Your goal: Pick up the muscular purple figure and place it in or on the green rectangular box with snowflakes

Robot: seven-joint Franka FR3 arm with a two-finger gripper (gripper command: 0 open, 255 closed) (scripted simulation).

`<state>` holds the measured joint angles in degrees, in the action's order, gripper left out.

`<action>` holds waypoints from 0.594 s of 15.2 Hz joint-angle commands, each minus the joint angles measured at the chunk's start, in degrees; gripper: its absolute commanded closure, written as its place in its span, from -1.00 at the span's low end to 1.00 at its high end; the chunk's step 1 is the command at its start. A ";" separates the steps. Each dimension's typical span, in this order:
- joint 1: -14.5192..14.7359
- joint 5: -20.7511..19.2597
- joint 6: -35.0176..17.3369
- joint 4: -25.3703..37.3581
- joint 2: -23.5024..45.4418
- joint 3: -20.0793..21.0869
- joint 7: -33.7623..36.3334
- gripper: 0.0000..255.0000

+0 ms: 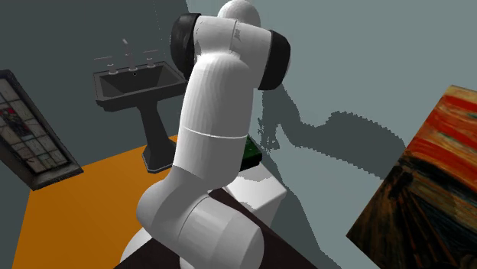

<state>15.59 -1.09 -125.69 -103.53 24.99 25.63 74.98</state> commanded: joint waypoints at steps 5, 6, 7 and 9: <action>0.69 -1.11 -3.52 -0.85 2.78 -0.66 0.34 1.00; 0.78 -1.29 -4.11 -1.02 3.23 -0.78 0.37 1.00; 0.89 -1.47 -4.69 -1.14 3.71 -0.91 0.41 1.00; 1.09 -1.82 -5.78 -1.36 4.62 -1.16 0.48 1.00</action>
<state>16.54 -2.71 -130.87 -104.81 29.11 24.60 75.38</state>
